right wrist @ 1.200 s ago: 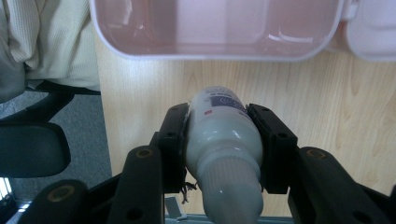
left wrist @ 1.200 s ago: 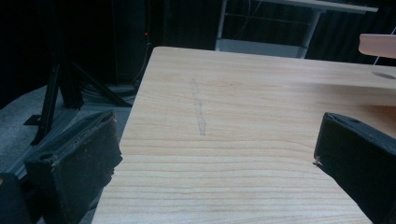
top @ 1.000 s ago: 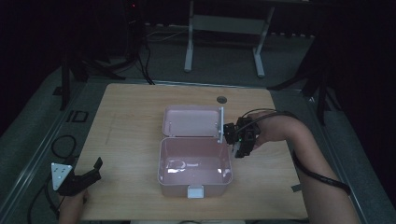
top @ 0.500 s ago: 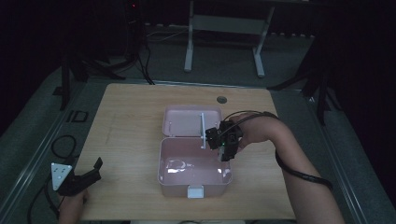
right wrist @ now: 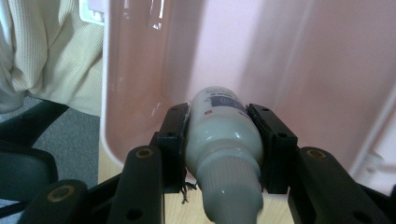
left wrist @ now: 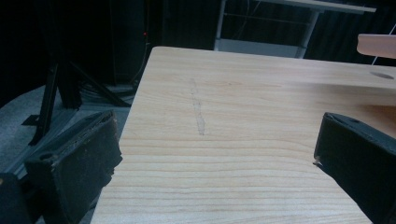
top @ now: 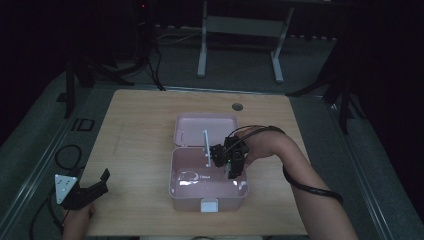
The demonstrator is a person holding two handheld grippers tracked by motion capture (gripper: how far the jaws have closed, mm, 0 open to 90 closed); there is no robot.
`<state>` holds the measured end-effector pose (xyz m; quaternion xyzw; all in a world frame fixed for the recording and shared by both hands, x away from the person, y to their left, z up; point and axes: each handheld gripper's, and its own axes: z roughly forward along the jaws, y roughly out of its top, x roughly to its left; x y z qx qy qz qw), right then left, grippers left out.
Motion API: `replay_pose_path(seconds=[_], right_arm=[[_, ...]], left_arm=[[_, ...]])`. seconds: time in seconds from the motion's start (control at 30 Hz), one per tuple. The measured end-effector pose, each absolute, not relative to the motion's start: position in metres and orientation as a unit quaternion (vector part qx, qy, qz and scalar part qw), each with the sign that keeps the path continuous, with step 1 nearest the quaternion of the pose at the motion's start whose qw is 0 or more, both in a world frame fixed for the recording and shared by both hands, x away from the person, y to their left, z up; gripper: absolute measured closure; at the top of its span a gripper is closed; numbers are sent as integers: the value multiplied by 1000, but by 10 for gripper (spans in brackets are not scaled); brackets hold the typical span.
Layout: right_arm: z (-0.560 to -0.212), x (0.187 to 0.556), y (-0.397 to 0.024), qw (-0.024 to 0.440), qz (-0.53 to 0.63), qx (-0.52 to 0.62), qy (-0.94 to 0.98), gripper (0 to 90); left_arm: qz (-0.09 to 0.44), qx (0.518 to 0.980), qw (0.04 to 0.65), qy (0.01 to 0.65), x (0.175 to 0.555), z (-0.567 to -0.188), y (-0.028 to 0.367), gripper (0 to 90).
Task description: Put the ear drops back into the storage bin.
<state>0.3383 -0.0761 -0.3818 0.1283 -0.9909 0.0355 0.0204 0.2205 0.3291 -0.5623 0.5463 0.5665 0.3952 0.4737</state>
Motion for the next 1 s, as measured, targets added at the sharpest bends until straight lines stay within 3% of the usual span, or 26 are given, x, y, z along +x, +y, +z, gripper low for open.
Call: replay_pose_path(seconds=[0.43, 0.7, 1.0], right_arm=[[-427, 338, -76, 38, 46, 149, -987, 599], [-455, 338, -72, 16, 44, 155, -987, 598], [-471, 338, -72, 24, 70, 160, -984, 598]], left_arm=[[395, 547, 474, 566, 220, -562, 329, 5], [396, 547, 473, 567, 221, -562, 329, 5], [396, 546, 473, 567, 221, -562, 329, 5]])
